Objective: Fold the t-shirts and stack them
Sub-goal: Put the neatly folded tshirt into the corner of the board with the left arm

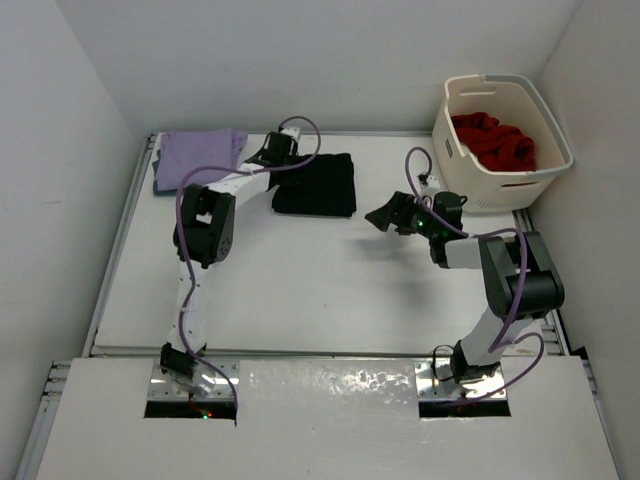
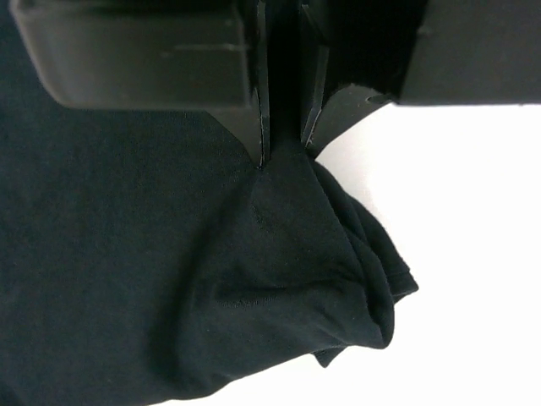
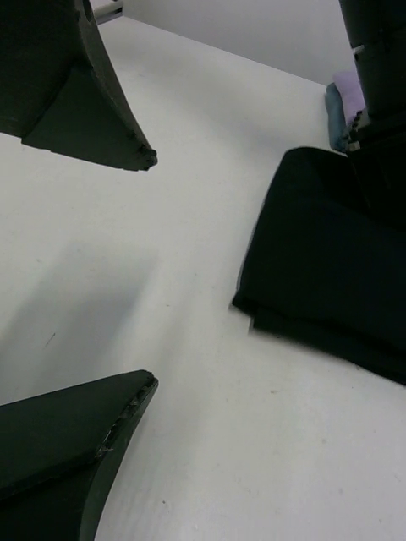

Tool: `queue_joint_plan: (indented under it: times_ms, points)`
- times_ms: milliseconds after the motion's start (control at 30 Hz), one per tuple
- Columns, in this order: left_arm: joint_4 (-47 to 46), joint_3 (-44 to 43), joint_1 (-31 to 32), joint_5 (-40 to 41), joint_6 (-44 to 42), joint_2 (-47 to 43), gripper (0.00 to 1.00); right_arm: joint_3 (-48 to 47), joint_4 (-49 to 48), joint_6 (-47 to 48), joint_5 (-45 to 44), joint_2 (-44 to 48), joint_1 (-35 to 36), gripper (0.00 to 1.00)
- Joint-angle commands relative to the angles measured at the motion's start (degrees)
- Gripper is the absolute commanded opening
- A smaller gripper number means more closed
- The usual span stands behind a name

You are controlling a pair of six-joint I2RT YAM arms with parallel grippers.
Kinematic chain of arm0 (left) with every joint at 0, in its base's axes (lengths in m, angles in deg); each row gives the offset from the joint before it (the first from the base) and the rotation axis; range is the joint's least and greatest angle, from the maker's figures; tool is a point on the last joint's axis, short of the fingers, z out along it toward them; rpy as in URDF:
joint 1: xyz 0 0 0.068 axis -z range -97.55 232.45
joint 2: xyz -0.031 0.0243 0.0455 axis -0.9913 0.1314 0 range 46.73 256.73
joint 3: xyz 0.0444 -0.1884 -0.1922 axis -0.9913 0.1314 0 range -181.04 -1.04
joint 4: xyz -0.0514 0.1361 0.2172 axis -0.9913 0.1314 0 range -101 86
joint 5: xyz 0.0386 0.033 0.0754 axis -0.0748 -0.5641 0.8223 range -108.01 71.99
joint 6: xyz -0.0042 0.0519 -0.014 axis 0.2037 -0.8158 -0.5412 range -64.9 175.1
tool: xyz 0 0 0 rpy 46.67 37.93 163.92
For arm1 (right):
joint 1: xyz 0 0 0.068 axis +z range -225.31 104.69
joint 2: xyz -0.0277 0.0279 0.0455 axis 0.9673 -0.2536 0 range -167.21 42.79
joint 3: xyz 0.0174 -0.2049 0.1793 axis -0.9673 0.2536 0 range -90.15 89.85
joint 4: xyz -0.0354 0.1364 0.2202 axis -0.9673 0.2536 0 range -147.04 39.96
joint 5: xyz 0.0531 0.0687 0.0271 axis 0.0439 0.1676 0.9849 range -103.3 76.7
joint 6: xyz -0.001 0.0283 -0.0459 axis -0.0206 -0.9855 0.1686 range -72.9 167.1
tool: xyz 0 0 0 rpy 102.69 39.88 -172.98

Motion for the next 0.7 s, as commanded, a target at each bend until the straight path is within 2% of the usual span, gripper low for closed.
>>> queue_joint_plan:
  times_ms: [0, 267, 667]
  points:
    - [2.3, -1.7, -0.6, 8.2, -10.9, -8.9, 0.00, 1.0, -5.4, 0.5, -1.9, 2.9, -0.4, 0.99]
    - [1.0, -0.5, -2.5, 9.4, -19.9, -17.1, 0.00, 1.6, -3.3, 2.4, -3.1, 3.5, -0.9, 0.99]
    - [5.3, -6.7, -10.7, 3.3, -31.2, -17.9, 0.00, 1.6, 4.0, 8.1, -9.5, 7.0, -1.1, 0.99]
